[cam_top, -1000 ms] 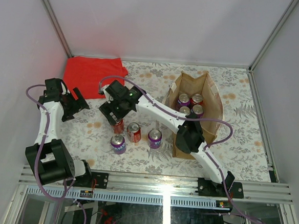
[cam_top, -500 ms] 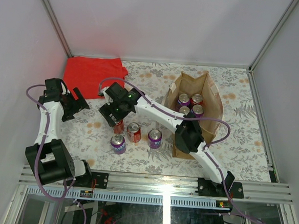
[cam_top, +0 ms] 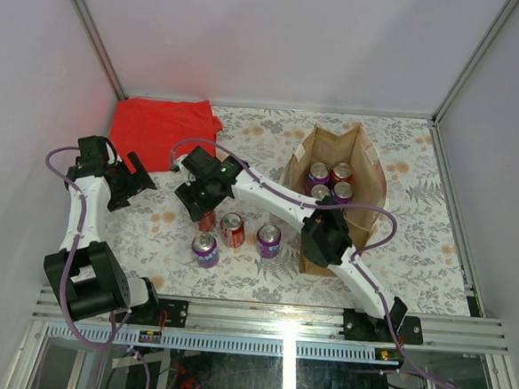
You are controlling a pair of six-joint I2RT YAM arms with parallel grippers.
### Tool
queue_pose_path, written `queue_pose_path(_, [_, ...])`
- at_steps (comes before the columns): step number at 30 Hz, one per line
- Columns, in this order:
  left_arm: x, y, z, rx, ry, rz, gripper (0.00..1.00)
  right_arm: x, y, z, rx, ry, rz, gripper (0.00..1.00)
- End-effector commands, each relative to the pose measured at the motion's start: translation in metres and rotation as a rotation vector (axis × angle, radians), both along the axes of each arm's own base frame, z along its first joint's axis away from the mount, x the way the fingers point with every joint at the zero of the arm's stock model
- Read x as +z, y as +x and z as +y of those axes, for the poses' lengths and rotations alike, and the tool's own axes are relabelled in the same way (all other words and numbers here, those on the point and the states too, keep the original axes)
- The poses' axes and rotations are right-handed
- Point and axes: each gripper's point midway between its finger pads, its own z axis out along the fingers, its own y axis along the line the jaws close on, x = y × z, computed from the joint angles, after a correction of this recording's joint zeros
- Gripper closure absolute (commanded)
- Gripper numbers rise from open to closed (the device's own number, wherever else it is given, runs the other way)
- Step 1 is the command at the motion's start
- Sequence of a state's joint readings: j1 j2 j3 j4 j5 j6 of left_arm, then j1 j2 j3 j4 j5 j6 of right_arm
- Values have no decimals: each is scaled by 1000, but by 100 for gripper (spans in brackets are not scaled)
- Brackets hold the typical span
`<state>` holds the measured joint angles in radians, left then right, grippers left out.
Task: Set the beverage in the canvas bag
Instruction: Pick up the drink from the center of the board.
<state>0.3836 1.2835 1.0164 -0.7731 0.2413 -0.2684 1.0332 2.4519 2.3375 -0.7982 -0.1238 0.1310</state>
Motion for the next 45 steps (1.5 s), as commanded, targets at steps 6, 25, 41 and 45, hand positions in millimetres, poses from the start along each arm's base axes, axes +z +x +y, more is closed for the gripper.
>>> queue_pose_path(6, [0, 5, 0, 2, -26, -9, 13, 43, 10, -12, -16, -4, -114, 100])
queue_pose_path(25, [14, 20, -9, -44, -73, -71, 14, 251, 70, -43, -259, 366, -535, 100])
queue_pose_path(41, [166, 115, -148, -579, -49, -521, 14, 382, 142, -230, -765, 470, -833, 100])
queue_pose_path(45, [202, 132, -215, -772, -78, -618, 13, 383, 125, -285, -883, 388, -852, 100])
